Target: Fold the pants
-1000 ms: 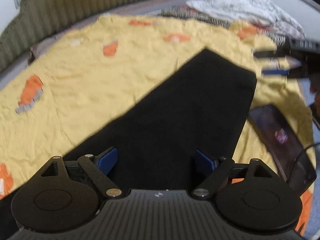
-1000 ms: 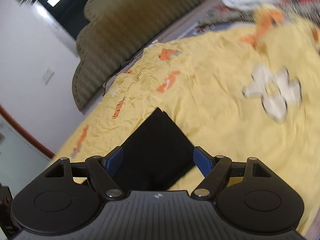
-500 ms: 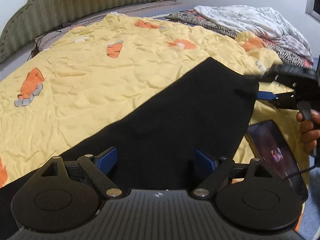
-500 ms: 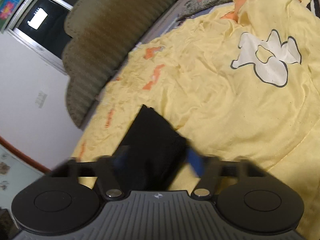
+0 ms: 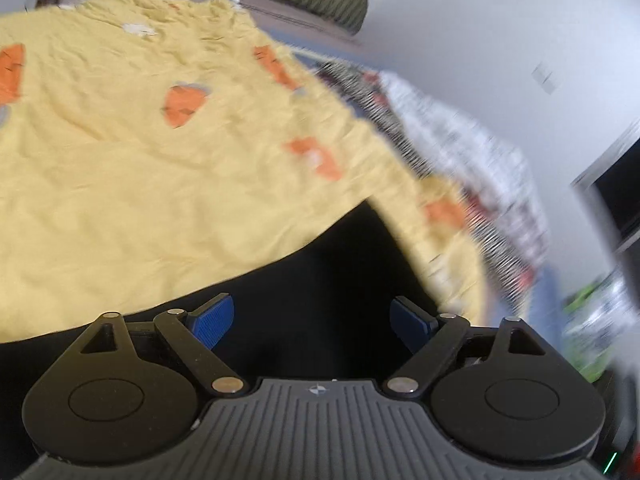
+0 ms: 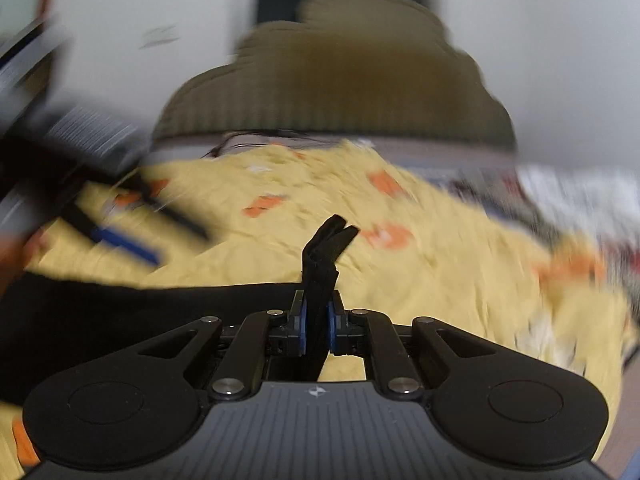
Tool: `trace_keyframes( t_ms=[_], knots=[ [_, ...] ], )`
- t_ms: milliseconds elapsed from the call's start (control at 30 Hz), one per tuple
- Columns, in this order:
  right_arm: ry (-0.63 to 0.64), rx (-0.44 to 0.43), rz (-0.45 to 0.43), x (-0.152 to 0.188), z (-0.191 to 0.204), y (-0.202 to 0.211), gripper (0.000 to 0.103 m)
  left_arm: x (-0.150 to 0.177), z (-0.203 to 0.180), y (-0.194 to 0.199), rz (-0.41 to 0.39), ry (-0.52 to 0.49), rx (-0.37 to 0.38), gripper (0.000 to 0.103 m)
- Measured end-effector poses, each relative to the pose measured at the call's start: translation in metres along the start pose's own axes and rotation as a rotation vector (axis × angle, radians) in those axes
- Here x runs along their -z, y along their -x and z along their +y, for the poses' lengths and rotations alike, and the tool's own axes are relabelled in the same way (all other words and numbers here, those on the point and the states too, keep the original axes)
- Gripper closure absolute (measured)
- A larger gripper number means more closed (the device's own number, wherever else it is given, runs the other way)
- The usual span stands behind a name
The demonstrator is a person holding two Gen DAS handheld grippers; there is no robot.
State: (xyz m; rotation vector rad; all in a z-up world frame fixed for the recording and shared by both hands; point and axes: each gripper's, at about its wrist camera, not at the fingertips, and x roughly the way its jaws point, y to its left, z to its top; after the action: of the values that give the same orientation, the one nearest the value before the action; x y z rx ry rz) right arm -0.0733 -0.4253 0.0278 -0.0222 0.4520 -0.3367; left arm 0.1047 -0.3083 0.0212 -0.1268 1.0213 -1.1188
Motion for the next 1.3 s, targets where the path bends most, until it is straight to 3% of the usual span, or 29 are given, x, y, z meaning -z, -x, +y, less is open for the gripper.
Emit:
trace_keyframes(
  t_ms=[167,233,267,300,367,433,500,567,600,633,700,733,800,933,1167,1300],
  knots=[
    [0.183,-0.059,-0.017,0.001,0.043,0.008,0.093,-0.011,-0.002,-0.028,0.061,0.115,0.125,0.009],
    [0.208,-0.072,-0.025,0.002,0.052,0.011,0.093,-0.01,0.006,-0.041,0.095,0.189,0.139,0.015],
    [0.222,-0.075,-0.03,0.002,0.055,0.013,0.093,-0.008,0.01,-0.046,0.112,0.221,0.15,0.028],
    [0.231,-0.071,-0.035,0.003,0.058,0.014,0.093,-0.007,0.017,-0.05,0.136,0.249,0.158,0.06],
    [0.224,-0.012,-0.032,0.004,0.062,0.016,0.093,-0.001,0.026,-0.058,0.189,0.284,0.149,0.094],
    [0.241,-0.008,-0.013,0.006,0.066,0.012,0.09,0.003,0.031,-0.059,0.174,0.279,0.117,0.093],
    [0.24,-0.004,0.011,0.007,0.068,0.006,0.078,0.007,0.029,-0.053,0.139,0.244,0.087,0.094],
    [0.231,0.015,0.034,0.008,0.07,-0.002,0.041,0.008,0.027,-0.043,0.113,0.22,0.082,0.094],
    [0.235,0.023,0.037,0.009,0.072,-0.003,0.039,0.008,0.025,-0.037,0.102,0.206,0.078,0.094],
    [0.246,0.016,0.026,0.01,0.075,-0.002,0.042,0.009,0.023,-0.031,0.09,0.188,0.071,0.094],
    [0.251,-0.002,0.017,0.007,0.083,0.002,0.06,0.011,0.019,-0.017,0.058,0.143,0.042,0.094],
    [0.255,-0.014,0.016,0.006,0.087,0.003,0.078,0.013,0.018,-0.008,0.04,0.118,0.021,0.094],
    [0.275,-0.024,0.007,0.007,0.099,0.009,0.088,0.019,0.019,0.014,-0.001,0.073,-0.024,0.096],
    [0.346,-0.09,-0.037,0.008,0.135,0.028,0.091,0.04,0.032,0.063,-0.048,0.011,-0.135,0.098],
    [0.429,-0.304,-0.016,0.024,0.209,0.028,0.091,0.08,0.093,0.137,-0.092,0.051,-0.411,0.098],
    [0.487,-0.406,0.015,0.034,0.245,0.021,0.091,0.093,0.129,0.15,-0.074,0.109,-0.467,0.097]
  ],
)
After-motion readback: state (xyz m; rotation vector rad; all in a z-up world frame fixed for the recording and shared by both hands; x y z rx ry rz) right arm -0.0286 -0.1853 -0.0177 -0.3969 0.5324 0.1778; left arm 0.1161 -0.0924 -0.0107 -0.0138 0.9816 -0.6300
